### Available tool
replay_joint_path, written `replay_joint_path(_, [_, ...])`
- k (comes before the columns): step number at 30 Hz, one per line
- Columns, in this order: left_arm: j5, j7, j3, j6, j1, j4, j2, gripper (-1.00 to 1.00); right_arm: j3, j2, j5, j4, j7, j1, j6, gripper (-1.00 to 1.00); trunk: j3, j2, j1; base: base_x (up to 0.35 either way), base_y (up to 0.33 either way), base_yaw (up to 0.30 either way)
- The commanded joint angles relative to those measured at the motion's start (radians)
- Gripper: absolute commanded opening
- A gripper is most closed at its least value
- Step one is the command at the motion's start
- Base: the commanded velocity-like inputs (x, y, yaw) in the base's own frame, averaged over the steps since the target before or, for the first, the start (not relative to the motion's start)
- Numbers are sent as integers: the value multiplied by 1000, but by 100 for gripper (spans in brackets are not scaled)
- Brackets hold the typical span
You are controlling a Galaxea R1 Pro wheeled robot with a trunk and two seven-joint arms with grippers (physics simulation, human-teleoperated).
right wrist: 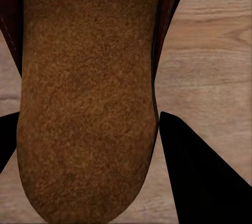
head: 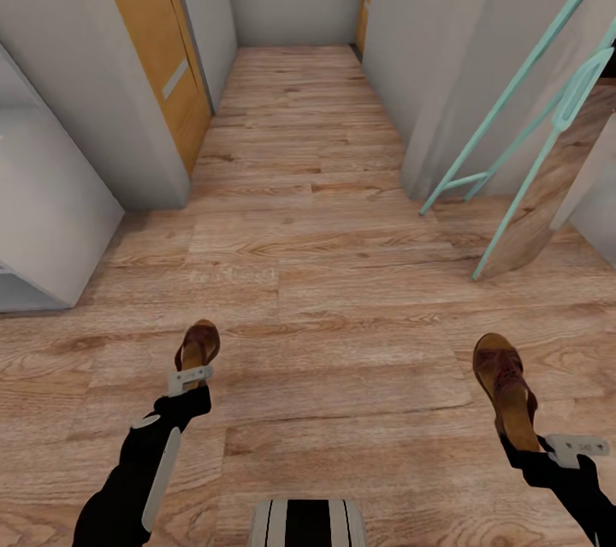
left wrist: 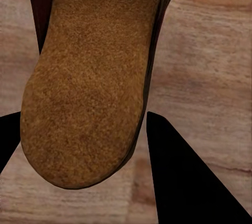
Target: Pick up the two gym shoes and the two sandals from the corridor floor and place them onto the hallstand (shoe rack) in the corridor, making sure they are on the rack and not on the floor. Arrange them so the two gym shoes are next to each other and the two sandals are next to each other.
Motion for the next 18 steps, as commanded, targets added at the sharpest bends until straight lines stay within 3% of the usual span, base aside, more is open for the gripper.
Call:
replay_joint_path(1, [-3,-3,0,-5,0,8,0,-100,0,-1,-11,1,-1,-1,4,-100,0,0,0,0,0,0])
replay_joint_path(7, [-3,-3,-1,-27,0,69,-1,-100,1,-5,-71,4,7,1,12,-100,0,0,0,0,35,0])
replay_joint_path(18, [-1,-2,-1,-68,0,93,-2,-100,-5,-8,-91,36,59,9,-4,-100,0,0,0,0,127,0])
